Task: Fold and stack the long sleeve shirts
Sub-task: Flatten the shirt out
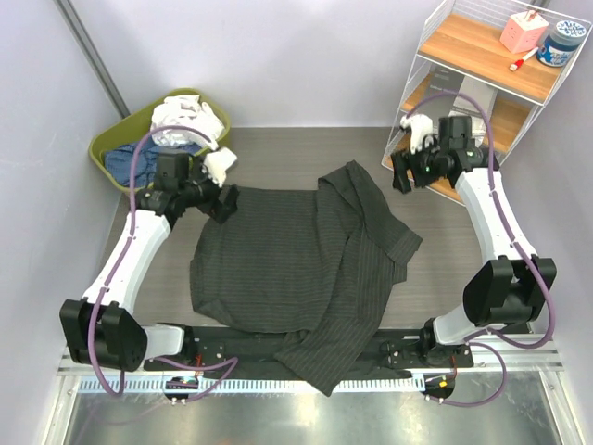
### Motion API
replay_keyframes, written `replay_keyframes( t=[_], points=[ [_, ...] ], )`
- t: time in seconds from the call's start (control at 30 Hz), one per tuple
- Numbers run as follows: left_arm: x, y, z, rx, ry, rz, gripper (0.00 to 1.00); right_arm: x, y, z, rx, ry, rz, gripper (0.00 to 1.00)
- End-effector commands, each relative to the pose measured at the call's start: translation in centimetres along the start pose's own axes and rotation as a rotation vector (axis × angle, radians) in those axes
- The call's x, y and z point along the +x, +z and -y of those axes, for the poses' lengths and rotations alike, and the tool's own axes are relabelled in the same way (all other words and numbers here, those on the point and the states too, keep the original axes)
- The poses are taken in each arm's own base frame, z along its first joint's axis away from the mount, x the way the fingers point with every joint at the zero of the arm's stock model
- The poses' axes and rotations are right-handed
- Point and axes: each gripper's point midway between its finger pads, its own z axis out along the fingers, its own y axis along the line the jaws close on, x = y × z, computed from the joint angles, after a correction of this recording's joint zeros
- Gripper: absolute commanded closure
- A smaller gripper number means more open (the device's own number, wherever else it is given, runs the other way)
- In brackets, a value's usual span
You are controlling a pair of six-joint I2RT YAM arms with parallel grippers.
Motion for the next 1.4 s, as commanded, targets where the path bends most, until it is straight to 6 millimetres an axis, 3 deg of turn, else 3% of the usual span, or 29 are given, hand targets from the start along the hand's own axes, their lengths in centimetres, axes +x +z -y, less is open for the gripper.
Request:
replay_keyframes(
  t=[0.0, 0.17, 0.37, 0.6, 0.7, 0.8, 0.83, 0.9, 0.93, 1.0, 1.1, 1.13, 1.2, 1.23, 1.3, 1.33, 1.37],
  points=[
    [4.5, 0.7, 4.7, 0.183, -0.014, -0.127, 0.11, 9.7, -0.2, -2.9, -0.112, 0.150, -0.300, 0.25],
    [5.6, 0.9, 5.7, 0.227, -0.022, -0.165, 0.11, 15.4, 1.5, -2.2, -0.103, 0.184, -0.451, 0.24],
    [5.0, 0.9, 5.9, 0.243, -0.019, -0.166, 0.10, 19.5, 3.8, -0.4, -0.052, 0.166, -0.547, 0.14],
    [5.4, 0.4, 5.9, 0.231, -0.011, -0.183, 0.10, 21.1, 6.6, -0.5, -0.103, 0.203, -0.586, 0.13],
    [6.0, 0.3, 6.0, 0.231, -0.007, -0.195, 0.10, 21.2, 7.1, -0.5, -0.122, 0.218, -0.587, 0.20],
    [6.1, 0.2, 6.0, 0.225, -0.003, -0.195, 0.10, 20.8, 7.0, -0.6, -0.146, 0.225, -0.584, 0.48],
    [6.1, 0.2, 6.0, 0.222, 0.000, -0.193, 0.10, 20.1, 6.9, -0.4, -0.149, 0.215, -0.568, 0.61],
    [6.1, 0.4, 5.9, 0.220, 0.000, -0.190, 0.10, 19.3, 6.4, -0.7, -0.165, 0.212, -0.551, 0.76],
    [6.1, 0.4, 5.8, 0.219, -0.003, -0.190, 0.10, 18.2, 5.9, -0.4, -0.156, 0.201, -0.523, 0.90],
    [6.1, 0.6, 5.9, 0.221, -0.003, -0.189, 0.10, 17.0, 4.8, -0.8, -0.171, 0.209, -0.512, 0.99],
    [6.3, 0.8, 5.9, 0.223, -0.010, -0.195, 0.11, 12.6, 2.5, -1.3, -0.203, 0.213, -0.408, 0.99],
    [6.3, 0.9, 5.9, 0.227, -0.008, -0.189, 0.11, 10.0, 1.8, -1.3, -0.211, 0.203, -0.340, 0.99],
    [6.4, 1.1, 5.9, 0.228, -0.018, -0.191, 0.11, 6.4, 0.6, -3.3, -0.298, 0.234, -0.243, 0.99],
    [6.4, 1.2, 5.9, 0.227, -0.018, -0.190, 0.11, 3.4, -0.1, -3.5, -0.314, 0.219, -0.167, 0.99],
    [6.2, 1.3, 5.8, 0.222, -0.022, -0.190, 0.11, -0.7, 0.4, -5.2, -0.373, 0.226, -0.073, 0.99],
    [6.1, 1.3, 5.7, 0.217, -0.031, -0.192, 0.11, -3.8, 0.3, -5.8, -0.379, 0.175, -0.009, 0.99],
    [6.0, 1.3, 5.4, 0.206, -0.035, -0.191, 0.11, -5.9, 0.9, -7.6, -0.402, 0.127, 0.016, 0.99]
  ],
)
